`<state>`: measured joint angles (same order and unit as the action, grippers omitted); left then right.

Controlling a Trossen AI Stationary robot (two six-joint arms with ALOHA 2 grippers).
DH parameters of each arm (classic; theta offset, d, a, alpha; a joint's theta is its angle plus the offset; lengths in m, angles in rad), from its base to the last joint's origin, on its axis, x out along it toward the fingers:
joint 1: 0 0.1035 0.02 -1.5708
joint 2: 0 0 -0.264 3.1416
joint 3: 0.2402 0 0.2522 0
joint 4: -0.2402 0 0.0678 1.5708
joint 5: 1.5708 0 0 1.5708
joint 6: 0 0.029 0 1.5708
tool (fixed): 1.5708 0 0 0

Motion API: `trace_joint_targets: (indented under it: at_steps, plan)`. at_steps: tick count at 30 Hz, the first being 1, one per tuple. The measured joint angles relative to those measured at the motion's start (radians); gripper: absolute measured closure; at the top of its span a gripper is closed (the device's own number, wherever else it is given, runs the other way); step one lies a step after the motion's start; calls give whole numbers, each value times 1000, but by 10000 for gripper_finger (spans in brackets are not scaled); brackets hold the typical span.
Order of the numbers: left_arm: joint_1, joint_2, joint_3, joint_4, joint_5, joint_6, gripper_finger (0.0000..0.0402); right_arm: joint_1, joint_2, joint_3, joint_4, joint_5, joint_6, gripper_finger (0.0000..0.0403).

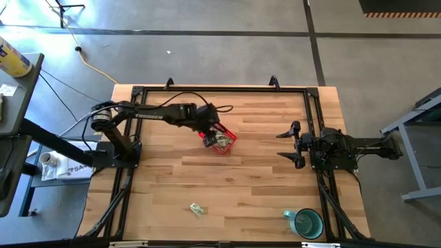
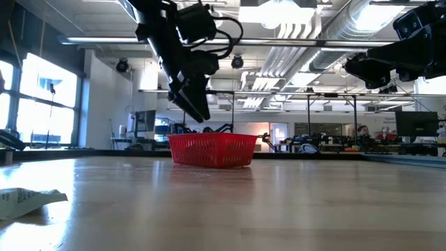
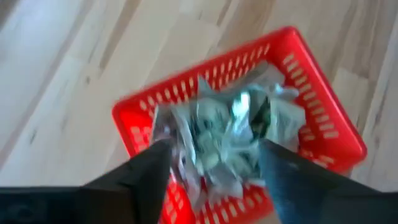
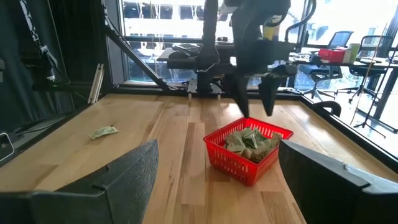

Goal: Pick and place Stevia / Truvia into bins
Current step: Put the stevia packet into the red basket

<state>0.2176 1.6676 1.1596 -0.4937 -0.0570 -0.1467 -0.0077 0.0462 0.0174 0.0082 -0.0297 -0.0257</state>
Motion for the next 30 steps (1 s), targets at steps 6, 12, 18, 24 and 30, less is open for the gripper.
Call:
trace_joint_targets:
  at_steps: [6, 12, 18, 24, 30]
  plan:
    - [-37, -51, 25, -166, 82, -14, 82, 0, 0, 0, -2, 0, 0, 82]
    - [-151, -82, 24, -230, 271, 220, 117, 0, 0, 0, -1, 0, 0, 82]
    - [-295, -56, 9, -302, 300, 437, 155, 0, 0, 0, 1, 0, 0, 82]
    - [-506, -58, -77, -261, 225, 510, 154, 0, 5, 0, 0, 0, 0, 82]
    - [-689, -59, -135, -133, 145, 383, 130, 0, 5, 0, 1, 0, 0, 82]
